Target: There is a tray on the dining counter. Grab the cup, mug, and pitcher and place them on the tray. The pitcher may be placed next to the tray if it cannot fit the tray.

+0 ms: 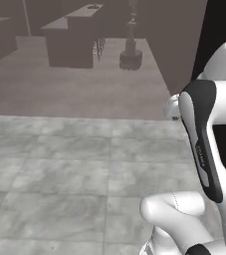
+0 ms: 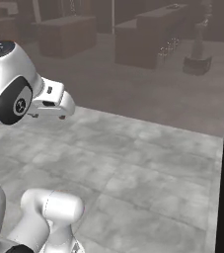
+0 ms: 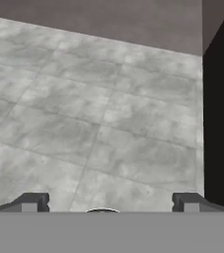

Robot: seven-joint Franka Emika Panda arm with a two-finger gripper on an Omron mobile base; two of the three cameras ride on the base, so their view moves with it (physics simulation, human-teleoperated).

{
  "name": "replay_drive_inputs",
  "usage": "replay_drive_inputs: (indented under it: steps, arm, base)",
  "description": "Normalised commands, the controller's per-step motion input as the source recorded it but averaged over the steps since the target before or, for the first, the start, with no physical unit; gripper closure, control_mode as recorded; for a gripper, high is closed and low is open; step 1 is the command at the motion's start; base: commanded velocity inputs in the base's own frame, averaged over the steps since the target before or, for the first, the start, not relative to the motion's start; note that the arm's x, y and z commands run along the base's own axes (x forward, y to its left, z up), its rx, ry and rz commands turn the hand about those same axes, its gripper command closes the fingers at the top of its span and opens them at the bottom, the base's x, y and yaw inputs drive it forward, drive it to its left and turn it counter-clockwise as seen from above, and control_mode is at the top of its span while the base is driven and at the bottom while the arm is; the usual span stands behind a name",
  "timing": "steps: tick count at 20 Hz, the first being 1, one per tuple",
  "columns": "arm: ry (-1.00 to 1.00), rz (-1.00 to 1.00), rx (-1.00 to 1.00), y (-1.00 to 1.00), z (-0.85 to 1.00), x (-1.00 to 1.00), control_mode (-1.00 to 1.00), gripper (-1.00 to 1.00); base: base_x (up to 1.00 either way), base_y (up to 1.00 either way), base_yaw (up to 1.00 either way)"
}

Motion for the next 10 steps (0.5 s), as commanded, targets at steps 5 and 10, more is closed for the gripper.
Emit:
replay_drive_inputs:
  steps: [5, 10]
  arm:
    - [0.0, 0.0, 0.0, 0.0, 0.0, 0.0, 1.0, -1.0]
    - [0.0, 0.0, 0.0, 0.0, 0.0, 0.0, 1.0, -1.0]
  base:
    - [1.0, -0.04, 0.25]
    - [0.99, -0.23, 0.81]
